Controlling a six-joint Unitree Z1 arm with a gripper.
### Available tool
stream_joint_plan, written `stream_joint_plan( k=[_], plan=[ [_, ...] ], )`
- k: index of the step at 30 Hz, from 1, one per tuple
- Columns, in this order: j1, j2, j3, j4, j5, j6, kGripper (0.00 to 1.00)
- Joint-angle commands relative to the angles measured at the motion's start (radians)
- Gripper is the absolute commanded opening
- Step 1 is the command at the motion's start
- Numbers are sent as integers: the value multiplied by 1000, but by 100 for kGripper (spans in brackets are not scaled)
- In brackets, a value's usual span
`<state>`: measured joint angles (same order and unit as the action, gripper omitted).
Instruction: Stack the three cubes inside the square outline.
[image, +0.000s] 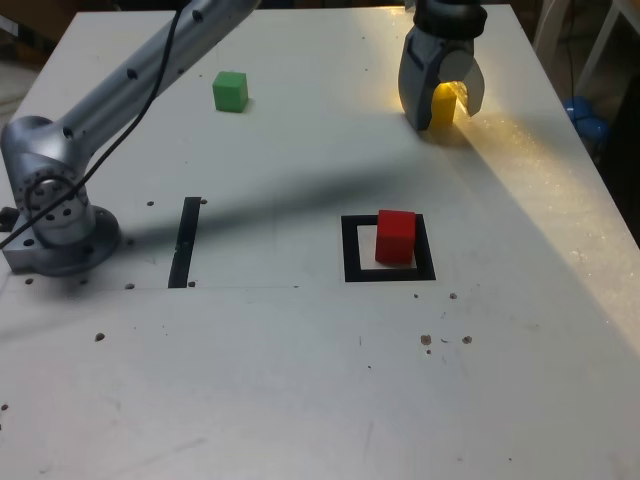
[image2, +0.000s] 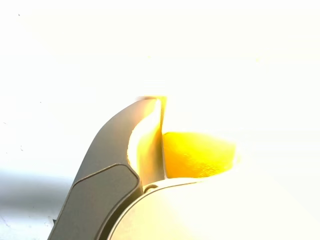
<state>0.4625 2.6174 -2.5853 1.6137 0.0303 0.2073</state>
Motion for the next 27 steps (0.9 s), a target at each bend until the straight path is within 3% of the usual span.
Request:
stream_joint_plan(
  k=[1,10,27],
  plan=[
    [-5,-3,3,8,-1,1,29],
    [-29,-53,48,9,7,11,29],
    [-178,-301,318,13,13,12,30]
  ],
)
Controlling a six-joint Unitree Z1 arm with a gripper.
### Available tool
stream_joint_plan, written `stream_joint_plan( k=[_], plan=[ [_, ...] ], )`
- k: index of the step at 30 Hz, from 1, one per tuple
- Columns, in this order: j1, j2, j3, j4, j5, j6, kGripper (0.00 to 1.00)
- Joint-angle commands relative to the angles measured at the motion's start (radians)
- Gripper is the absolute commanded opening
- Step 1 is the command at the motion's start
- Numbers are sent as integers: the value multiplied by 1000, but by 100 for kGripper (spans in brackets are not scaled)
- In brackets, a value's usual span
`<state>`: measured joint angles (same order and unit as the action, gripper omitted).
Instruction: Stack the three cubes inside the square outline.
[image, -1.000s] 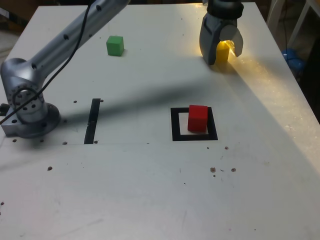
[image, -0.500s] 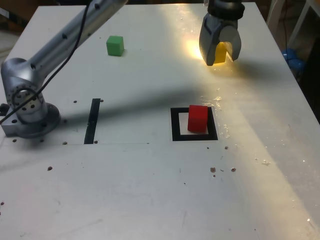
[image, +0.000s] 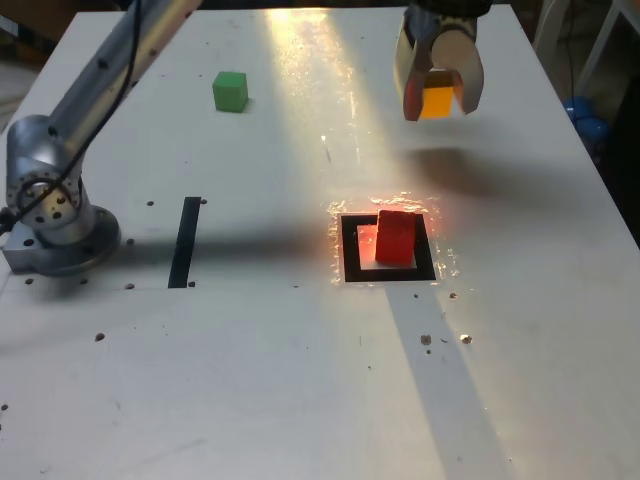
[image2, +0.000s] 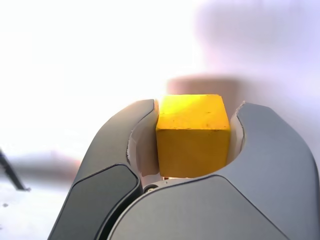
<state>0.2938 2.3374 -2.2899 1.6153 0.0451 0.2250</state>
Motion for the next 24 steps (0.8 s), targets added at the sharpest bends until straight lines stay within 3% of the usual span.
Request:
stream_joint_plan(
  k=[1,14,24],
  plan=[
    [-23,-39,47,11,-2,-10,30],
    [-219,-240,305,-13,-15,-106,30],
    [-312,-285,399,-69,-42,-169,30]
  ],
)
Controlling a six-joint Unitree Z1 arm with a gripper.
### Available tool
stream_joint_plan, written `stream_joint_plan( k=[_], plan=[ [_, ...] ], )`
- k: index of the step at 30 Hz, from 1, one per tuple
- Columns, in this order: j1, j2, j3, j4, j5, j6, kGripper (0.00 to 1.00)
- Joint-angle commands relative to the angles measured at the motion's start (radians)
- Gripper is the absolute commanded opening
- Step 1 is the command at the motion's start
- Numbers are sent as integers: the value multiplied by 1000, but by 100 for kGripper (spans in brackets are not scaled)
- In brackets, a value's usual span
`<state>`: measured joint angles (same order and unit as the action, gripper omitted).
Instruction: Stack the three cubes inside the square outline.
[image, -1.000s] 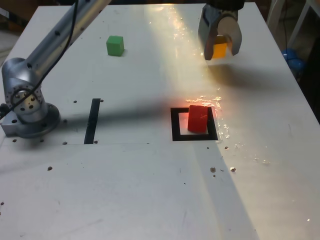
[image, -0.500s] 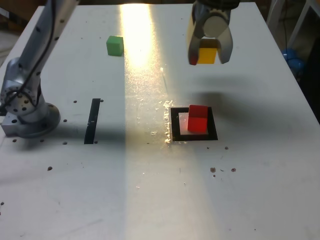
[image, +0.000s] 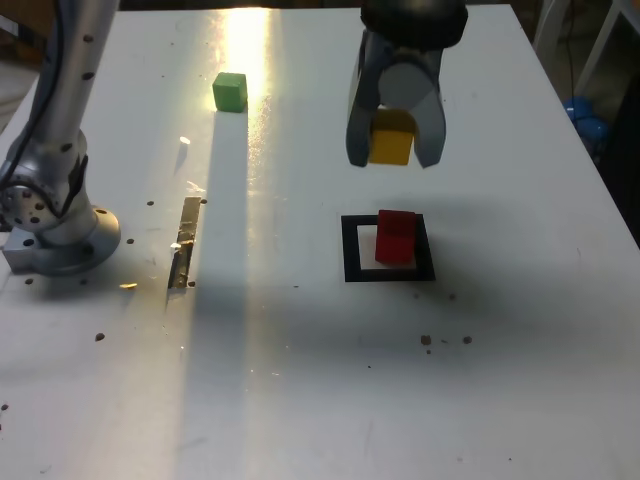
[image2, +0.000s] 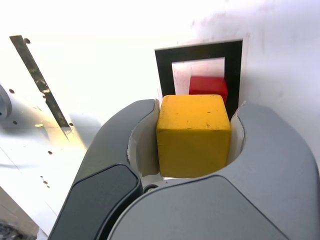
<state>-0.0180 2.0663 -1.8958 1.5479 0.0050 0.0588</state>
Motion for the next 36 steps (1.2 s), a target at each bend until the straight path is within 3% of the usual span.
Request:
stream_joint_plan(
  k=[1,14,36],
  plan=[
    [-2,-17,17,-13,-4,-6,30],
    [-28,-16,124,-138,-20,-27,30],
    [-54,48,144,-192,-34,-39,30]
  ],
)
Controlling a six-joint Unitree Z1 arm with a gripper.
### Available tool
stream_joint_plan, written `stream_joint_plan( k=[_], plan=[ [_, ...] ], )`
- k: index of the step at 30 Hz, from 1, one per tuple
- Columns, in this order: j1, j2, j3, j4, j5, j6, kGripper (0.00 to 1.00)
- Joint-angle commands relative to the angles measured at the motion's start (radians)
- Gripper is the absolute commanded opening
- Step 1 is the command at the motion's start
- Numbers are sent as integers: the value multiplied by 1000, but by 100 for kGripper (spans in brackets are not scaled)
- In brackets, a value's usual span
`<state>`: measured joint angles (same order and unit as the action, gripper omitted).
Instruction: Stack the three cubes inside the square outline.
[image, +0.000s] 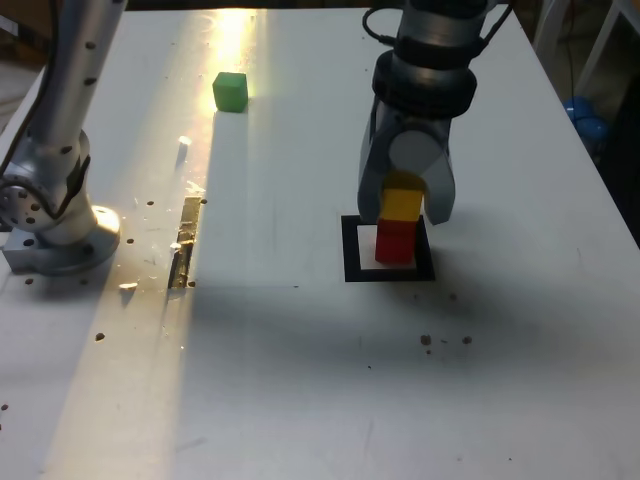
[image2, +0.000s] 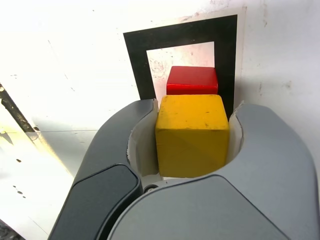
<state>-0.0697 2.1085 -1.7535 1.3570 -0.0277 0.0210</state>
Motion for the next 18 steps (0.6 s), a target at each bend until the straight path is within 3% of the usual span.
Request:
stream_joint_plan(
  k=[1,7,8,14,18],
  plan=[
    [-2,8,3,-3,-3,-1,30],
    [-2,11,12,-15,-5,-1,32],
    [-2,11,14,-19,-5,1,36],
    [-2,9,37,-51,-14,16,95],
    [-2,7,48,-58,-17,15,100]
  ],
)
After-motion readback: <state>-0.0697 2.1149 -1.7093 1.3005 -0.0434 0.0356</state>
